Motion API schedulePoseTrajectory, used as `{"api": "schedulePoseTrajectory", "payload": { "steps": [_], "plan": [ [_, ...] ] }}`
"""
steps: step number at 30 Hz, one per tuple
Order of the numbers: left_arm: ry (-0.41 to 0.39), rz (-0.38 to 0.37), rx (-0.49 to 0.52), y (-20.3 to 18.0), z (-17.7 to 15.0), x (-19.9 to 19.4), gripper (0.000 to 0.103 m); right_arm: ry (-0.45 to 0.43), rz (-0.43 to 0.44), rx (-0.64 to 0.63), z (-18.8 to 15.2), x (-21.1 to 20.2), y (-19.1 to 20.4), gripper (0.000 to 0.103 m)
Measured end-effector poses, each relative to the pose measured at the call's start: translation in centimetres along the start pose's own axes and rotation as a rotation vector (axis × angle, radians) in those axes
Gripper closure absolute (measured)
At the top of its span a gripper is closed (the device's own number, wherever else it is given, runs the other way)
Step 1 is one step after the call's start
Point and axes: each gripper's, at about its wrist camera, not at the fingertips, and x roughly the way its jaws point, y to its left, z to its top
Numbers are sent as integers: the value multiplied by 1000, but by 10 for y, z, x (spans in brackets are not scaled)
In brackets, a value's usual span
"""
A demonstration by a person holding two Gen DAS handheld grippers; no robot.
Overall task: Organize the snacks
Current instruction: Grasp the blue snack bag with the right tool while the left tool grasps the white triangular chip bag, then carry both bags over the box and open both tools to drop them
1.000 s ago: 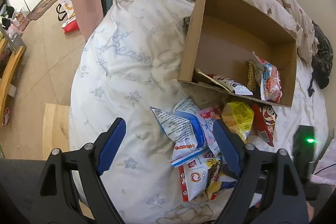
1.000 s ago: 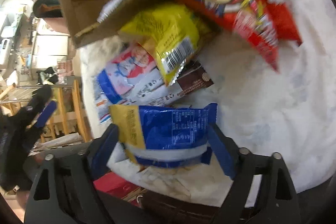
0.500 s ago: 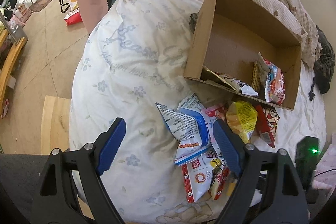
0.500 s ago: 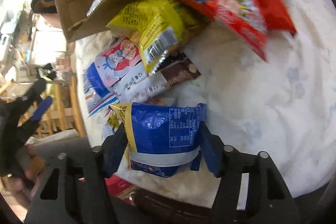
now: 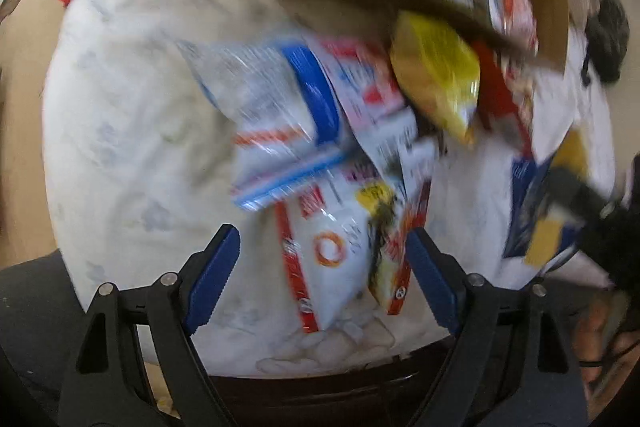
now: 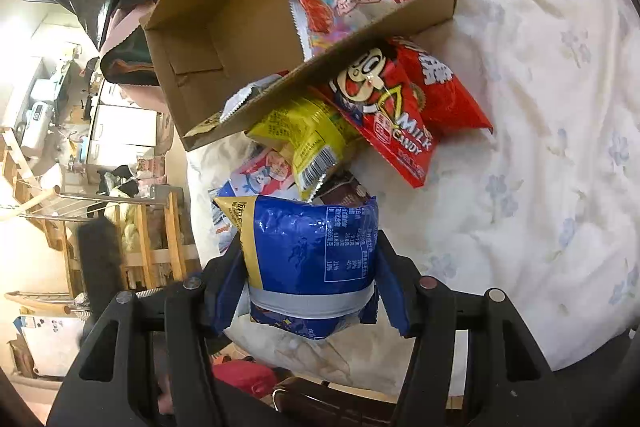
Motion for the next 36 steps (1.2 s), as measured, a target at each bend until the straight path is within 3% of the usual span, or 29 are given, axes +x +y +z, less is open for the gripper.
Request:
{"api": "schedulePoseTrajectory", "payload": {
  "steps": [5,9,11,12,15,25,32,36],
  "plan": [
    [43,41,65,-20,1,26,20,-29,-5,25,1,-11,-5,42],
    [24,52,84,-30,5,32,20,-40,-11,37,0,-14,-9,42],
    [32,13,77,-31,5,32,28,-37,-15,43,0,-14,-11,42],
    [42,-13,69,-32,6,32,44,-35,-16,45,-1,-14,-12,42],
    [59,-55,56,-27,3,30,56,-37,-14,36,-2,-16,-10,42],
    [60,-109,47,-13,-26,-6,59,-24,4,-7,0,-11,8,42],
    [-53,-52,27,5,-55,-62,59,-30,10,-27,0,-15,14,42],
    [-193,-35,32,8,-56,-102,59,-39,7,-40,-1,-17,20,42]
  ]
}}
